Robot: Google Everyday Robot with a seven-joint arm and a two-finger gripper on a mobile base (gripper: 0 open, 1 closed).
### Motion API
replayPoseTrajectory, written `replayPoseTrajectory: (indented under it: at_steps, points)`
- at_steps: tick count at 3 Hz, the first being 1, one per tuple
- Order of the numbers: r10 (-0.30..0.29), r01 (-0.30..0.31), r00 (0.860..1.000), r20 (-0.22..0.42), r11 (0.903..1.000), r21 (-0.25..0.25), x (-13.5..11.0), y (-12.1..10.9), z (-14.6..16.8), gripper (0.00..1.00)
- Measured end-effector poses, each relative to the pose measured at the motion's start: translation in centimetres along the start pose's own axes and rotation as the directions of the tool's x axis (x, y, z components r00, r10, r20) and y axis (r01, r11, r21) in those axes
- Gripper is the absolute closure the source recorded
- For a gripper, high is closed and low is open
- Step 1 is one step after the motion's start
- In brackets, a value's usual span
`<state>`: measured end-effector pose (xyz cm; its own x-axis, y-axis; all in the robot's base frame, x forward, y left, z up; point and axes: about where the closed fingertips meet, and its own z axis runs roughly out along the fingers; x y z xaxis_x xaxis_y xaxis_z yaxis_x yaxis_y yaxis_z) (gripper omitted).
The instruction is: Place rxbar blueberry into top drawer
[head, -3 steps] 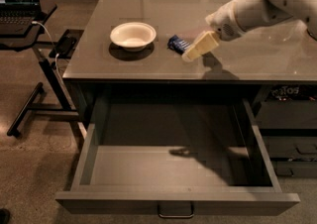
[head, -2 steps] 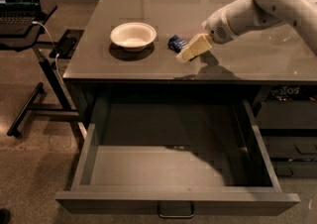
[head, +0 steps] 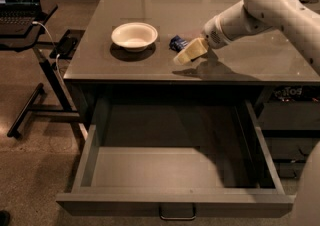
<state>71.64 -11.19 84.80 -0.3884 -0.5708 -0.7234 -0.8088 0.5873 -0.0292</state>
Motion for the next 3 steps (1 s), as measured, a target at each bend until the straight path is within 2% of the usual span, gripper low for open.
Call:
replayPoseTrajectory:
  at_steps: [2,3]
  points:
    - [0.029,-0.029,0.999,-0.032,0.9996,0.001,0.19,-0.39,2.04,0.0]
    - [0.03,-0.03,0.999,-0.033,0.9996,0.001,0.19,-0.4,2.09,0.17]
